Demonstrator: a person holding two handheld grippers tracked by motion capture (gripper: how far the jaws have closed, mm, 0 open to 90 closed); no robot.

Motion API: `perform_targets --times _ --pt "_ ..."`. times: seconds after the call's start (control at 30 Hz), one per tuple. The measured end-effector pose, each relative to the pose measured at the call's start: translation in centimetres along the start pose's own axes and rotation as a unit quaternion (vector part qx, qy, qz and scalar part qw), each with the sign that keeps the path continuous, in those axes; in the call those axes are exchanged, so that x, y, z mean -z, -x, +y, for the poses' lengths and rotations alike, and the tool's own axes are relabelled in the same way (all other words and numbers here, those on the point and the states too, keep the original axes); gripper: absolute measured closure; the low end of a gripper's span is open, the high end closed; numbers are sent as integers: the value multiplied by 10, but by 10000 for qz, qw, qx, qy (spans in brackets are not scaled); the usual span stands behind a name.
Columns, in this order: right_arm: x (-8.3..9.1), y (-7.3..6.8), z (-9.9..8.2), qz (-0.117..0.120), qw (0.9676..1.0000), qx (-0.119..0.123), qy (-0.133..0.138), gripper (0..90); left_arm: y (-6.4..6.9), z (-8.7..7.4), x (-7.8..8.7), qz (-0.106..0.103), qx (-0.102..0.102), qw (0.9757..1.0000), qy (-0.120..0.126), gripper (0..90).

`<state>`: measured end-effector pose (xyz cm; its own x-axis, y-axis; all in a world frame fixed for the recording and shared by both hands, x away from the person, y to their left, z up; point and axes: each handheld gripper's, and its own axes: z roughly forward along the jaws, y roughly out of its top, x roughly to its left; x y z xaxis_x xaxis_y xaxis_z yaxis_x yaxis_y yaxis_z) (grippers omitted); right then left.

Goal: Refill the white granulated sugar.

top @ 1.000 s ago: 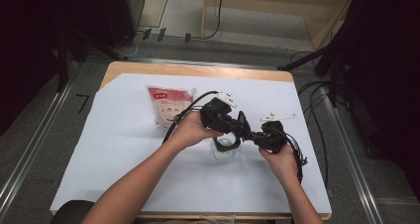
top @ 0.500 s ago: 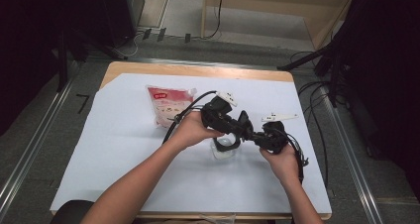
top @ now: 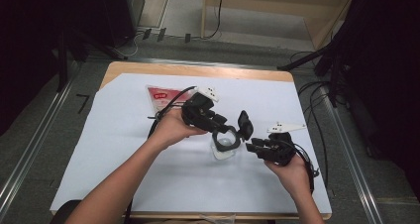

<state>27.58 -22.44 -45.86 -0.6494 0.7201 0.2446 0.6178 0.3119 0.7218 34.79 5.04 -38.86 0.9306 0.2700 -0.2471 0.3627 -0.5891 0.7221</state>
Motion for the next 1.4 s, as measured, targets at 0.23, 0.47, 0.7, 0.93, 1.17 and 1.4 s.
perform_targets --times 0.23,0.47,0.7,0.93,1.17,1.4 --pt "10 -17 -7 214 9997 98 -83 616 -3 -13 15 -42 295 9995 -101 610" --pt "10 -45 -5 501 9978 429 -98 582 -6 -30 34 147 461 9984 282 486" --pt "0 -57 -1 686 9958 596 -147 578 -5 -40 47 301 522 9975 374 468" --pt "-13 -69 4 843 9946 585 -150 513 -10 -52 62 194 865 9952 409 438" --pt "-25 -77 6 960 9919 800 -211 489 -12 -61 74 256 887 9951 346 394" --pt "-37 -87 8 1163 9884 950 -228 498 -16 -74 93 433 1021 9929 426 414"
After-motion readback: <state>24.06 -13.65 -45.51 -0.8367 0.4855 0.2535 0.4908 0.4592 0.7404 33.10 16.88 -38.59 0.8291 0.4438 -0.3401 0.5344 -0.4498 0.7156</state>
